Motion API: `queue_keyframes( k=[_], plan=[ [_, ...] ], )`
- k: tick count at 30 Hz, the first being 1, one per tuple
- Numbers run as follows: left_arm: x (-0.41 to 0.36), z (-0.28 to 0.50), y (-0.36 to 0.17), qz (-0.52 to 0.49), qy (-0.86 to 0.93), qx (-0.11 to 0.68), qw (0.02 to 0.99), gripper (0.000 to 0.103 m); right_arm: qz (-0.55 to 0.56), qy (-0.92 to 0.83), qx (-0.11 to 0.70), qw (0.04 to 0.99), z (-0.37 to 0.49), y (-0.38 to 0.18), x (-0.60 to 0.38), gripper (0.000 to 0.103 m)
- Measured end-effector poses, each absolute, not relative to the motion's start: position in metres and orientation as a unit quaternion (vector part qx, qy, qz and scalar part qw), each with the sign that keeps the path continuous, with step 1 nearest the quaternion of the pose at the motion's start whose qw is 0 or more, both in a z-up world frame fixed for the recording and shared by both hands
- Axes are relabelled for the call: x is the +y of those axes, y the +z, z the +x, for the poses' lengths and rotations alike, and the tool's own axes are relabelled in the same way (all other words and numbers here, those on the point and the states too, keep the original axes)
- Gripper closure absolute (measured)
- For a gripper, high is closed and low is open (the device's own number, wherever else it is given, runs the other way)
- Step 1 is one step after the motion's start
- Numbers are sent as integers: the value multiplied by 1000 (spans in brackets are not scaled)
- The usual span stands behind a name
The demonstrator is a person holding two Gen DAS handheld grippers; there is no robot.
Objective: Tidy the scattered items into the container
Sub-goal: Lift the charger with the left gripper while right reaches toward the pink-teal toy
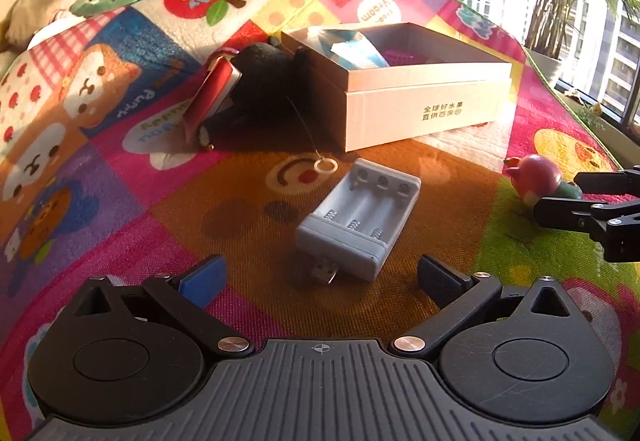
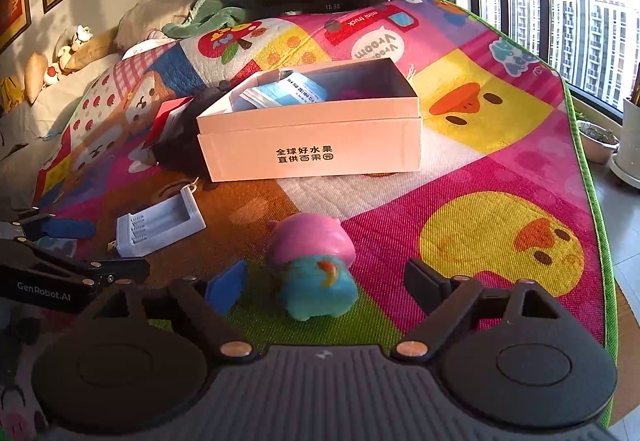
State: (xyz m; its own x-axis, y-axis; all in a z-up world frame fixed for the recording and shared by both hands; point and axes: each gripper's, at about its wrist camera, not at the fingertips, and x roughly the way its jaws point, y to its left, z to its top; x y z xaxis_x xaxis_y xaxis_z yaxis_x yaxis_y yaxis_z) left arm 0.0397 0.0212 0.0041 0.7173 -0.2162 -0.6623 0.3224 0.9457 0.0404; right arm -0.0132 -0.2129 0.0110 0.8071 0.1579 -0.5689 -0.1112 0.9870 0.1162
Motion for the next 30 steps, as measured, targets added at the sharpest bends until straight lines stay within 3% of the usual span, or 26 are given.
queue_keyframes(
  k=[8, 14, 30],
  plan=[
    [43, 44, 10, 178, -29, 297, 938, 0, 4, 70, 284, 956, -23, 14, -210, 6],
    [53, 40, 19, 32, -184, 329, 926, 0, -10, 77, 279, 957, -25, 13, -202, 4],
    [14, 79, 8, 14, -176, 350, 920, 0, -31, 81, 275, 958, -32, 7, -197, 0]
  ],
)
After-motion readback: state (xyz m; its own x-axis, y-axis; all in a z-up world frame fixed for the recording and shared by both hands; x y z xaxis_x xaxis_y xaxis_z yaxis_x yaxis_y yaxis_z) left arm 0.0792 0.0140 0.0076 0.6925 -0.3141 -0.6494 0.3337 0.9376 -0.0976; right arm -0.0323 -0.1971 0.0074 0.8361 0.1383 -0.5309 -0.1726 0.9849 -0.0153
